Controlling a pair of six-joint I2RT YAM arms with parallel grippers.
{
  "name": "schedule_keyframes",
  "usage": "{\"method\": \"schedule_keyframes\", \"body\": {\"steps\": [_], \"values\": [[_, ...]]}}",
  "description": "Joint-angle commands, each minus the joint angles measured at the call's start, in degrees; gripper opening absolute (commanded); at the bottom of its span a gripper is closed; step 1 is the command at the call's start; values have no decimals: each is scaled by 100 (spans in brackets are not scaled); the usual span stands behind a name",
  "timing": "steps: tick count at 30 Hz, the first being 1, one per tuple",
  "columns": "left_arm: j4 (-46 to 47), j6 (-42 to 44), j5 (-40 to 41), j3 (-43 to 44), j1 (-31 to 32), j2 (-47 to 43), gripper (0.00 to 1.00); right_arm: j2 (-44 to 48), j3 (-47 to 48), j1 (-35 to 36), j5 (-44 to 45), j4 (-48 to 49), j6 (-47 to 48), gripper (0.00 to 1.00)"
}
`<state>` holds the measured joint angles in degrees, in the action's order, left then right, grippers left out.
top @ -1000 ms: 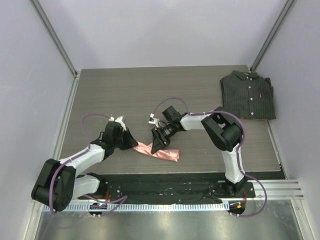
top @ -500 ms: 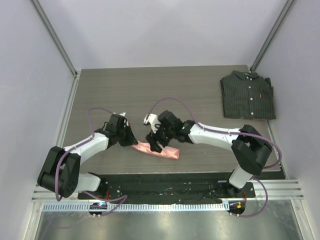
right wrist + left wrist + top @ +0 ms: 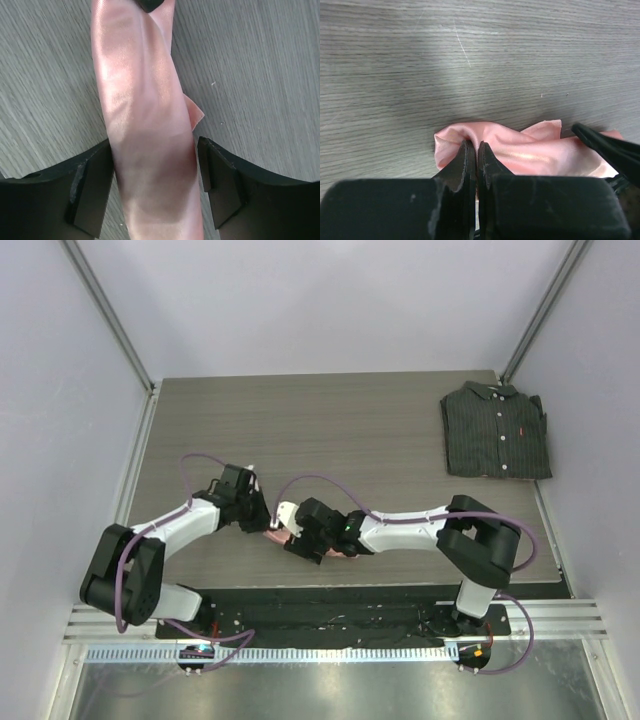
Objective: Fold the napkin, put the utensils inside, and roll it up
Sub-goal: Roll the napkin with the utensil
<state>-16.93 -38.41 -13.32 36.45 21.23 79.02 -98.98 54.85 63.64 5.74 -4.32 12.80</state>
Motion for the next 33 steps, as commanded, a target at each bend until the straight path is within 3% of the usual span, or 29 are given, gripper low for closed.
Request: {"method": "schedule_keyframes", "body": {"steps": [1,5,6,8,9,11,12,15,21,33], "values": [[-135,123,-206,143,-23,69,0,-235,245,0,322,89,153,72],[-127,141,-241,170,-23,87,0,-280,228,-88,121,-77,92,63],[-144,141,-232,187,-23,78,1,-289,245,-123,25,-139,57,53],[-144,132,-206,196,-23,26,7,-271,272,-185,-412,-314,-57,44],[-135,132,-180,222,-23,-9,21,-245,263,-237,-642,-359,-102,41],[-161,132,21,249,-23,-176,36,-227,237,-316,-1264,-473,-268,35],[-179,132,110,266,-32,-255,53,-227,228,-412,-1451,-508,-339,34],[-328,132,619,267,-32,-580,77,-288,228,-685,-2233,-614,-575,31],[-276,45,1025,3,-32,-1168,81,-630,307,-1256,-3927,-641,-1015,30],[1111,-26,225,-911,-32,-1987,76,-1729,799,-2118,-5846,-641,-1552,29]]}}
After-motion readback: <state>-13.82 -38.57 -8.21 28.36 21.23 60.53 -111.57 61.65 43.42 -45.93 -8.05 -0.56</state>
